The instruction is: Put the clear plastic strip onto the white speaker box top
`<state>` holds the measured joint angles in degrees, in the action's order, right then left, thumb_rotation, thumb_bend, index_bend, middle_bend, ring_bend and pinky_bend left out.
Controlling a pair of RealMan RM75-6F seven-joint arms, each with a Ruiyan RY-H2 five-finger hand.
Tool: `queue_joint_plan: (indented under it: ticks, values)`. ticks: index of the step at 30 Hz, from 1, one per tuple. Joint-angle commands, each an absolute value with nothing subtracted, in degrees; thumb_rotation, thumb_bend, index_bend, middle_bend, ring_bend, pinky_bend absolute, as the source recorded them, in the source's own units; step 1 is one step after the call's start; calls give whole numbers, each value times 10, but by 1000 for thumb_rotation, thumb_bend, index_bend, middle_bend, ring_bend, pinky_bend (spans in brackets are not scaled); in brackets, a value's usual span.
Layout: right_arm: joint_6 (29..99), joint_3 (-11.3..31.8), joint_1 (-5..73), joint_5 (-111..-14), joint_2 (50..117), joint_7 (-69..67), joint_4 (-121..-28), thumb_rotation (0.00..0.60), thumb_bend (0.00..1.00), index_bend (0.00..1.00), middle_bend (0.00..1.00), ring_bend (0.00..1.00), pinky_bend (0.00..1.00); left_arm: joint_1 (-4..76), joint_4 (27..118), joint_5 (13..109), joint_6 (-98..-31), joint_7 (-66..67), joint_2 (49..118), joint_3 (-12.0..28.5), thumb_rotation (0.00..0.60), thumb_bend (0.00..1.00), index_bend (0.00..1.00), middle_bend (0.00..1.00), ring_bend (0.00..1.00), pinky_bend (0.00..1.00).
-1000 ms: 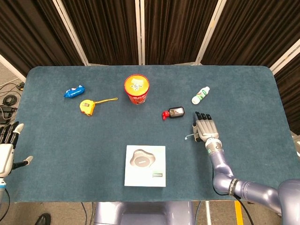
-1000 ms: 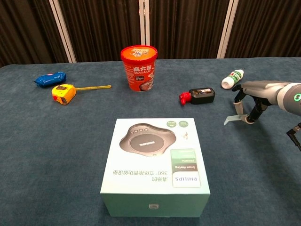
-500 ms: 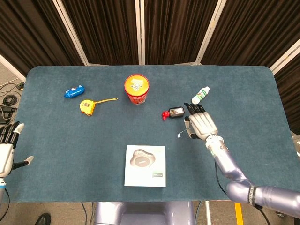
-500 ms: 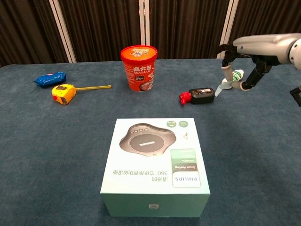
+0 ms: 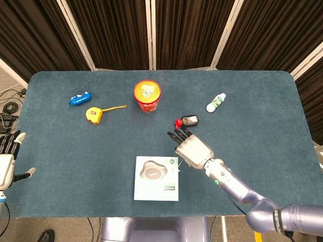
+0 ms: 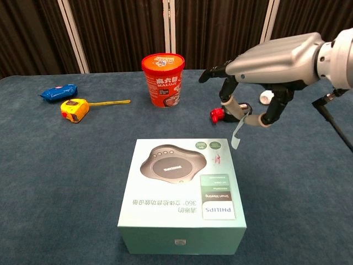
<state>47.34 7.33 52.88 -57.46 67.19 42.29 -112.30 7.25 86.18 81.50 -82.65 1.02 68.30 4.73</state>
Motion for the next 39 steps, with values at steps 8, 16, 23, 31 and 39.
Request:
queue_joint_plan:
  ticks: [8, 16, 23, 31, 39]
  values:
    - [526, 32, 579, -502, 717, 556, -1156, 600, 486, 687, 0, 0, 0, 72, 862, 815, -827, 1, 680, 48, 600, 0, 0, 0, 0, 0]
    - [551, 20, 603, -472, 749, 602, -1155, 600, 481, 625, 0, 0, 0, 72, 863, 816, -828, 2, 679, 47, 600, 0, 0, 0, 0, 0]
    - [571, 26, 617, -447, 781, 609, -1143, 600, 3, 70, 0, 0, 0, 72, 863, 816, -826, 3, 680, 46, 600, 0, 0, 0, 0, 0]
    - [592, 47, 615, -472, 792, 566, -1135, 600, 0, 29, 0, 0, 0, 72, 861, 815, -825, 0, 680, 46, 600, 0, 0, 0, 0, 0]
    - [622, 54, 592, -540, 741, 522, -1157, 600, 0, 37, 0, 0, 0, 75, 863, 818, -818, -9, 679, 44, 600, 0, 0, 0, 0, 0]
